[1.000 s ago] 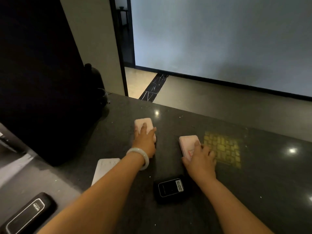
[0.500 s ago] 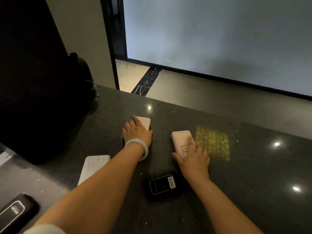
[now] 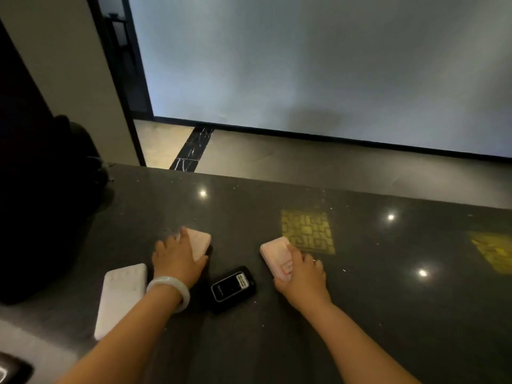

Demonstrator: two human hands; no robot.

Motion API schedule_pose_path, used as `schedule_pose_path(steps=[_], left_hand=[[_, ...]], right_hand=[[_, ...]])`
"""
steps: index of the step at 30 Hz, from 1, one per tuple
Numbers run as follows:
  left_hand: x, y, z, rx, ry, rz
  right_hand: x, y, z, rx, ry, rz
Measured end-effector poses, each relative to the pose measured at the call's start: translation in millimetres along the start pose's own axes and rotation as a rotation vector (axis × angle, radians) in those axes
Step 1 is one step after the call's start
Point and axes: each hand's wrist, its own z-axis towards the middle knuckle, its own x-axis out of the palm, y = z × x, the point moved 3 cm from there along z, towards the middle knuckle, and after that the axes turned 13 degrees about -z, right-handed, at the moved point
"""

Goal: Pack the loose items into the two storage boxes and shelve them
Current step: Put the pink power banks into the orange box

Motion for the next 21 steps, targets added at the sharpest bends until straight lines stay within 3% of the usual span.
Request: schedule_pose_path(steps=[5, 11, 21], left_hand=[[-20, -31, -39, 0.082, 0.016, -0.083], [-14, -98, -116, 0.333, 0.088, -0.150], [25, -238, -243, 0.689, 0.240, -0.255]], right_hand=[[-11, -59, -59, 0.147, 0.026, 0.085], [-13, -132, -139, 0.410, -0.011, 0.244], [-72, -262, -258, 0.663, -0.298, 0.332]])
